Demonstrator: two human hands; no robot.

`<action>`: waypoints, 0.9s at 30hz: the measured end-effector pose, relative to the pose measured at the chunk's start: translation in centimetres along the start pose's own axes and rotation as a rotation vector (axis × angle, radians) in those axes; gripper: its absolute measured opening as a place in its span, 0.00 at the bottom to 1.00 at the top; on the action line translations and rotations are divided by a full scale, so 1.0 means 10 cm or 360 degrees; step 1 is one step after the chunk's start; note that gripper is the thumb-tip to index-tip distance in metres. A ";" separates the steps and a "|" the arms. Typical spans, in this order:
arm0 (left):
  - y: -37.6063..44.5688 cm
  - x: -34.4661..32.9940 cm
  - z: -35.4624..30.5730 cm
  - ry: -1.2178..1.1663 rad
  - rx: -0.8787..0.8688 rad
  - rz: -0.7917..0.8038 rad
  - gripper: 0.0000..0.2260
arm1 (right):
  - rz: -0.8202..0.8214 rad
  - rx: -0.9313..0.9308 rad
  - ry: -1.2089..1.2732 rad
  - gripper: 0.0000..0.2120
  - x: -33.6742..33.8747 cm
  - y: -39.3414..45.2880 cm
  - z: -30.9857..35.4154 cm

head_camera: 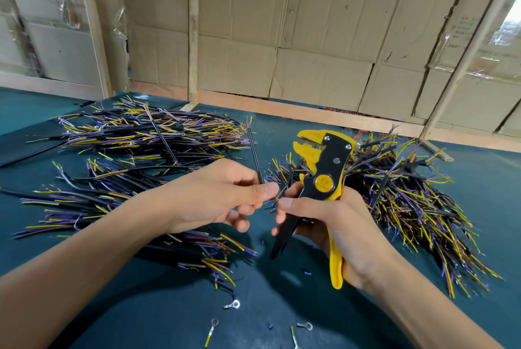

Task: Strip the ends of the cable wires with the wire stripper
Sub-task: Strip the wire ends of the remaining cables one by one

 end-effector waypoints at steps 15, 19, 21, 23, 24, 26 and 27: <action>-0.02 0.09 -0.09 -0.0097 -0.0050 0.0057 0.07 | -0.0107 0.0237 0.0037 0.06 0.09 0.04 0.16; 0.01 0.27 -0.24 -0.0379 -0.0169 -0.0137 0.07 | -0.0072 0.0289 -0.0006 0.09 0.06 0.02 0.15; 0.01 0.33 -0.30 -0.0524 -0.0196 -0.0172 0.09 | -0.0005 0.0298 -0.0058 0.11 0.02 0.00 0.14; 0.00 0.34 -0.34 -0.0586 -0.0201 -0.0166 0.07 | 0.0080 0.0342 -0.0114 0.10 -0.04 -0.04 0.14; -0.01 0.33 -0.35 -0.0588 -0.0198 -0.0154 0.07 | 0.0113 0.0372 -0.0136 0.09 -0.07 -0.07 0.15; -0.03 0.30 -0.36 -0.0577 -0.0193 -0.0136 0.07 | 0.0162 0.0437 -0.0172 0.08 -0.11 -0.11 0.17; -0.03 0.29 -0.36 -0.0570 -0.0193 -0.0130 0.07 | 0.0181 0.0469 -0.0185 0.08 -0.13 -0.13 0.19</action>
Point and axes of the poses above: each hand's wrist, its own y-axis towards the middle knuckle, its own x-axis out of the back of the hand, z = x × y, the point moved 10 cm from there along y, towards the middle knuckle, and after that the axes turned 10 degrees about -z, right-handed, at the moved point
